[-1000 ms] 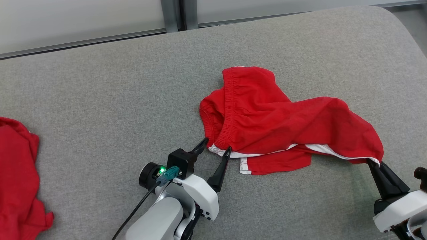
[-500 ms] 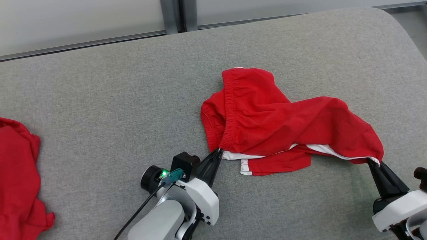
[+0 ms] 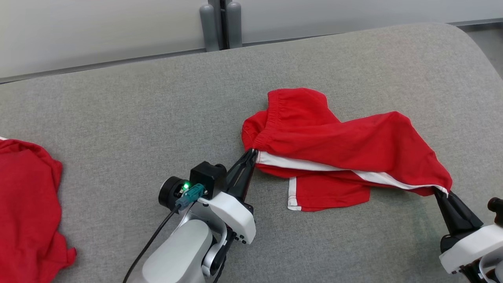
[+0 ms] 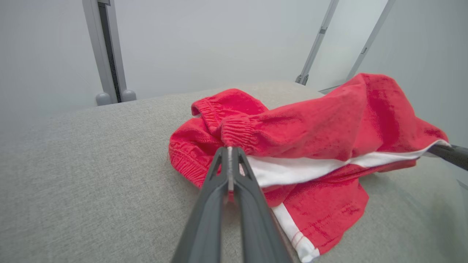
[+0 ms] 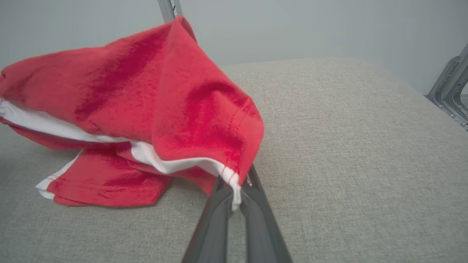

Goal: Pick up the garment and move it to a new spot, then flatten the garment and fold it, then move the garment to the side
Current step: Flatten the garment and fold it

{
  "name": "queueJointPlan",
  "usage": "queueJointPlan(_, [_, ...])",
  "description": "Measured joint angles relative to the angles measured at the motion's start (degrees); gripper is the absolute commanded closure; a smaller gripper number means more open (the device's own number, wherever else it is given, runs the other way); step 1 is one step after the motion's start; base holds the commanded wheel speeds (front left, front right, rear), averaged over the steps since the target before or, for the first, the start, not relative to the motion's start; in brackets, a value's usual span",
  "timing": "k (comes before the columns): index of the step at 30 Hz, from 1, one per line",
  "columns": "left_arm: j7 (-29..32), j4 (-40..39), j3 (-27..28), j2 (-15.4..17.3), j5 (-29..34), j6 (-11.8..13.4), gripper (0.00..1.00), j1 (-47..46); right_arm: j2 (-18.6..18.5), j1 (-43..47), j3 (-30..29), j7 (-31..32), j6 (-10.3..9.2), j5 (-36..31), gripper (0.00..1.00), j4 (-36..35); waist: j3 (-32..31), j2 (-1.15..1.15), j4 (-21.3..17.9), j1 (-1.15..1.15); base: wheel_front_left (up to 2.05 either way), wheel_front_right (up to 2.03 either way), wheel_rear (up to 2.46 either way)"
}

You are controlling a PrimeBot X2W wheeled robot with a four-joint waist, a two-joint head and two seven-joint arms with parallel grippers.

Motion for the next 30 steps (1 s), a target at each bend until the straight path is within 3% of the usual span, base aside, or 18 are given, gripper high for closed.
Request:
queueJointPlan(7, [-0.01,-7.9,7.94,0.44,4.15,-0.47,1.0,2.86,-1.45,-1.07,0.62,0.0,-0.01,0.73,1.0,-2.12,-2.07,0.0,0.61,0.0,0.0,0.0,0.0])
queueJointPlan(11, [0.0,-12.46,12.27,1.46,5.28,-1.4,1.0,3.88,-4.07,-3.14,1.44,0.0,0.0,0.63,1.0,-4.25,-3.47,0.0,1.01,0.0,0.0,0.0,0.0])
queueJointPlan(21, [0.89,-21.75,17.93,4.68,4.66,-2.43,1.0,3.82,-8.01,-10.89,3.23,0.69,0.0,0.6,1.0,-8.58,-8.43,0.0,2.77,0.0,0.0,0.0,0.0])
queueJointPlan(30, [5.55,-32.97,22.42,7.42,2.74,0.8,1.0,1.09,-9.91,-18.03,2.64,5.14,0.0,1.03,1.0,-16.26,-12.71,0.0,5.46,0.0,0.0,0.0,0.0])
